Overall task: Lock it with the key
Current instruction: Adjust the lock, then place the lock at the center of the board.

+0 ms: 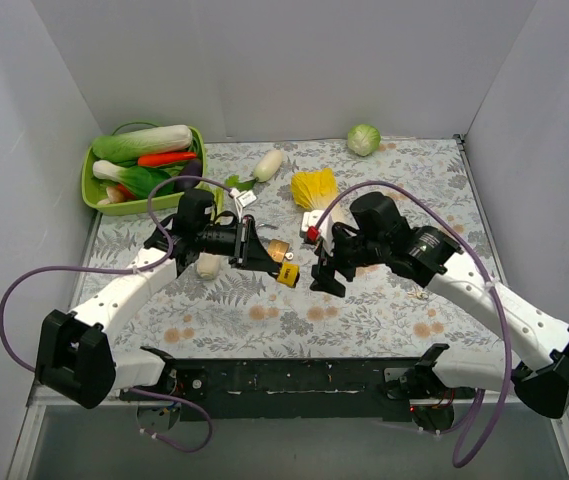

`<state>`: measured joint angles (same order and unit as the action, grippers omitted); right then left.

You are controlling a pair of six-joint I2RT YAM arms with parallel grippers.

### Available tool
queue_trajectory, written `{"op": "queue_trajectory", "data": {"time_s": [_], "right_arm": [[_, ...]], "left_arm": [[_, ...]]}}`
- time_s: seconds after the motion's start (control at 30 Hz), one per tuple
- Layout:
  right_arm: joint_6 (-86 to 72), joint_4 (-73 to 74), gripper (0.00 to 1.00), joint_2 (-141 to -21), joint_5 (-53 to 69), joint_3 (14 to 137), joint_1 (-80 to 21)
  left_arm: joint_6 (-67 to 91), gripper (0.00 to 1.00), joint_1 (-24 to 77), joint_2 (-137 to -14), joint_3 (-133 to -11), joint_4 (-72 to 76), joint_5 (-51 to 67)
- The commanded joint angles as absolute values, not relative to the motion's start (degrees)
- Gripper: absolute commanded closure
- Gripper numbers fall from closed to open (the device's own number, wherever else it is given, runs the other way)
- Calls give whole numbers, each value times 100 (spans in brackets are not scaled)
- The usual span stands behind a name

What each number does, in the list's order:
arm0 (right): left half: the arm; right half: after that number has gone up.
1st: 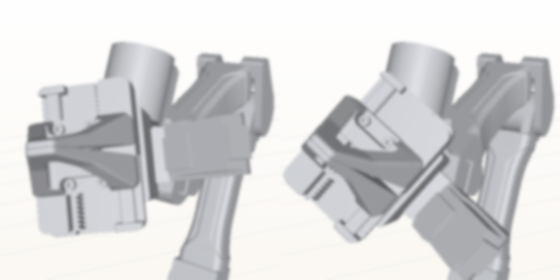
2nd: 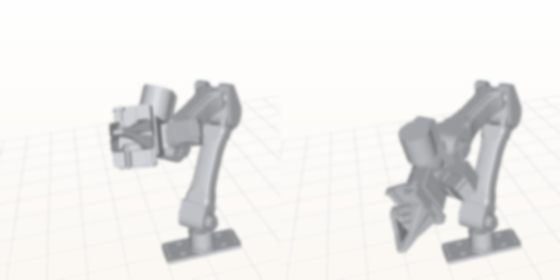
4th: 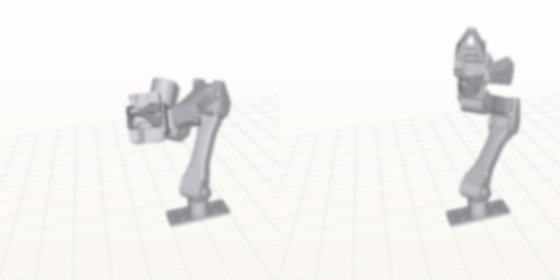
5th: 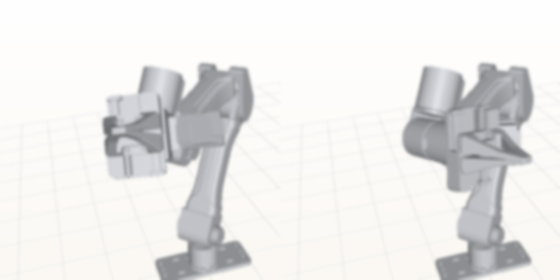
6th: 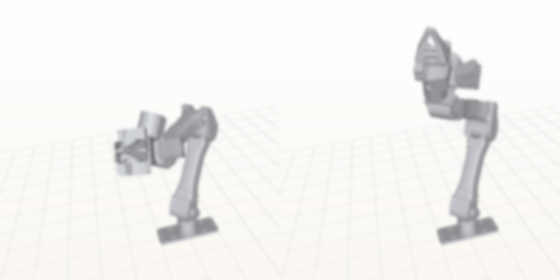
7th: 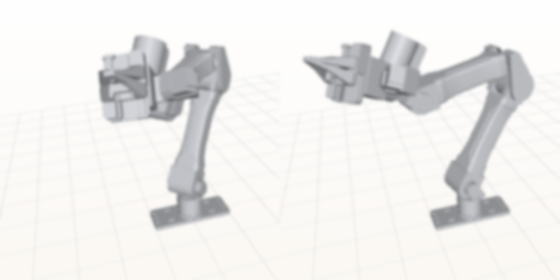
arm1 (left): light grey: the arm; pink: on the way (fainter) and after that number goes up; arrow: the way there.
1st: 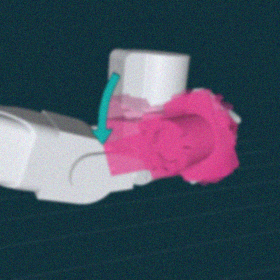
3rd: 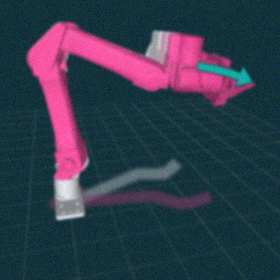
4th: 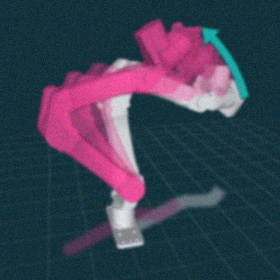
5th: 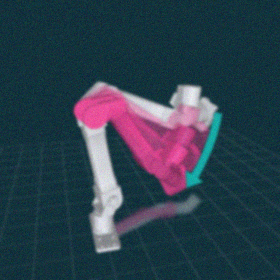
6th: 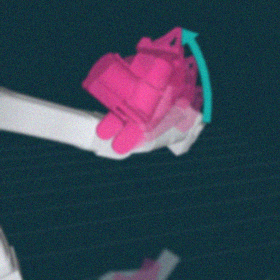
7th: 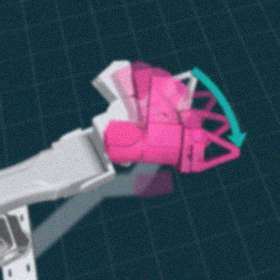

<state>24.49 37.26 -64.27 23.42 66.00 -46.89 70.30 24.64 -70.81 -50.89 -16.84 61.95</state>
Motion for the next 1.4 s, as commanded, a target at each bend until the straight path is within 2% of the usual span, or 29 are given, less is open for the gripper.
{"op": "queue_trajectory", "data": {"time_s": [0.0, 0.37, 0.4, 0.5, 0.57, 0.7, 0.8, 0.87, 0.9, 0.93, 0.97, 1.0, 1.03, 1.07, 1.1, 1.17, 1.2, 1.3, 1.37], "right_arm": [[2004, 3674, 15, -6776, 2223, 7066, -4693], [2162, 3270, 19, -7585, 1890, 7611, -5212], [2171, 3278, 26, -7620, 1890, 7629, -5221], [2232, 3252, 35, -7673, 1855, 7603, -5229], [2294, 3217, 37, -7673, 1776, 7576, -5238], [2382, 3225, 49, -7691, 1775, 7576, -5256], [2470, 3234, 51, -7664, 1732, 7515, -5291], [2496, 3226, 66, -7629, 1731, 7462, -5291], [2496, 3234, 80, -7629, 1731, 7462, -5291], [2487, 3243, 88, -7603, 1697, 7445, -5291], [2479, 3261, 94, -7576, 1679, 7427, -5291], [2470, 3269, 99, -7559, 1653, 7409, -5282], [2426, 3270, 99, -7498, 1600, 7383, -5291], [2382, 3296, 99, -7462, 1565, 7305, -5265], [2312, 3322, 99, -7418, 1573, 7252, -5143], [1961, 3419, 99, -7278, 1713, 7102, -4871], [1838, 3462, 99, -7225, 1775, 6901, -4521], [1267, 3559, 99, -6953, 1758, 6288, -3748], [838, 3647, 99, -6698, 1548, 5917, -3351]], "left_arm": [[7752, 100, 2566, -7110, -5572, -1714, 5397], [8683, 100, 2716, -7207, -5493, -1169, 5475], [8675, 100, 2716, -7198, -5493, -1160, 5476], [8657, 100, 2725, -7137, -5449, -1151, 5502], [8684, 100, 2725, -7076, -5414, -1108, 5555], [8728, 100, 2725, -7023, -5318, -1055, 5581], [8815, 100, 2725, -7014, -5291, -950, 5660], [8877, 100, 2725, -7031, -5282, -879, 5713], [8886, 100, 2725, -7066, -5282, -862, 5730], [8912, 94, 2725, -7075, -5265, -809, 5765], [8956, 73, 2725, -7075, -5247, -756, 5766], [8939, 62, 2725, -7066, -5238, -721, 5766], [8921, 52, 2716, -7049, -5238, -703, 5740], [8886, 34, 2698, -7023, -5212, -738, 5661], [8825, 27, 2611, -7014, -5203, -764, 5617], [8737, 21, 2444, -6979, -5177, -914, 5529], [8623, 9, 2243, -6952, -5177, -958, 5494], [8220, 2, 2004, -6803, -5326, -1343, 5125], [8078, 2, 1951, -6680, -5396, -1459, 4888]]}}
